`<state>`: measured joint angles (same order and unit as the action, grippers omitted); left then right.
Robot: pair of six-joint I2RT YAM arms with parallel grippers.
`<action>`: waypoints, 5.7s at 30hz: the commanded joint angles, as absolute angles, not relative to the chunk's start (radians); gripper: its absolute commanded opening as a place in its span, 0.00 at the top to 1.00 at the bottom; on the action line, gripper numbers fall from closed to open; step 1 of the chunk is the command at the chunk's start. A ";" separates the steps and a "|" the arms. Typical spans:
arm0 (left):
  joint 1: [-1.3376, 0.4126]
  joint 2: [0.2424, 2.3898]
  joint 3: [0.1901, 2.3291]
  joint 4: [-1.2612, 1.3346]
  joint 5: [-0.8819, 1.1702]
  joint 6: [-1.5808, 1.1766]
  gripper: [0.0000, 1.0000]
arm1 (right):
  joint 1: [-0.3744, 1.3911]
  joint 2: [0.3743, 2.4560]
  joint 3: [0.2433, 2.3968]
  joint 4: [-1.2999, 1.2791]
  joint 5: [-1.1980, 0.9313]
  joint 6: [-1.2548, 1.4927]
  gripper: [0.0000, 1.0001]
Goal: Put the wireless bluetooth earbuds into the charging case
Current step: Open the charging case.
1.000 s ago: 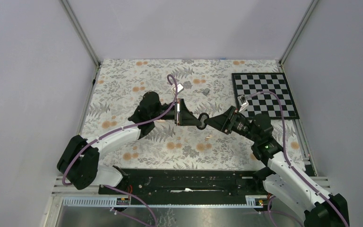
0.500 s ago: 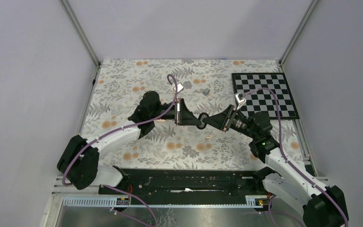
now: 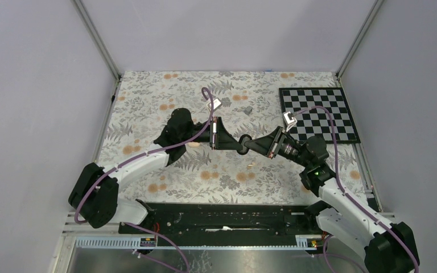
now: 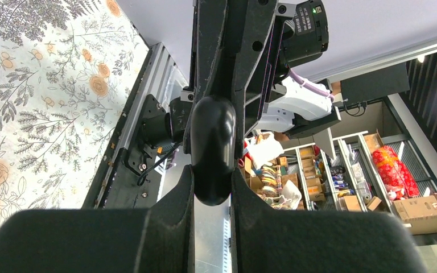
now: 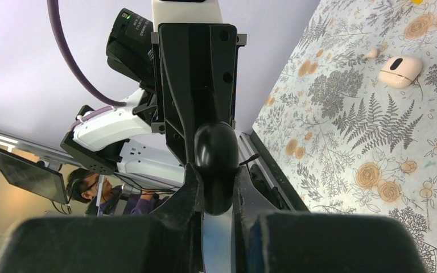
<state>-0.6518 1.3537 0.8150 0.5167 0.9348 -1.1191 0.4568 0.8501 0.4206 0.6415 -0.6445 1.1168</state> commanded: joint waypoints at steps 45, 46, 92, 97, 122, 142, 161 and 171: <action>-0.571 1.273 0.991 0.147 0.864 -0.850 0.50 | 0.460 0.839 0.467 0.475 -0.583 1.038 1.00; -0.571 1.276 1.002 0.110 0.852 -0.829 0.46 | 0.460 0.839 0.470 0.477 -0.590 1.035 1.00; -0.631 1.303 0.919 0.382 0.968 -1.024 0.44 | 0.461 0.865 0.428 0.612 -0.639 1.053 1.00; -0.624 1.294 0.916 0.370 0.951 -1.006 0.45 | 0.461 0.873 0.421 0.598 -0.626 1.043 1.00; -0.578 1.257 0.908 0.465 0.986 -1.101 0.46 | 0.461 0.882 0.423 0.550 -0.605 1.013 1.00; -0.638 1.392 0.936 0.317 0.970 -1.003 0.19 | 0.461 0.909 0.428 0.636 -0.643 1.051 1.00; -0.639 1.345 0.907 0.410 0.963 -1.063 0.37 | 0.460 0.880 0.387 0.566 -0.608 1.018 1.00; -0.609 1.314 0.854 0.551 0.975 -1.158 0.37 | 0.460 0.873 0.371 0.548 -0.591 1.015 1.00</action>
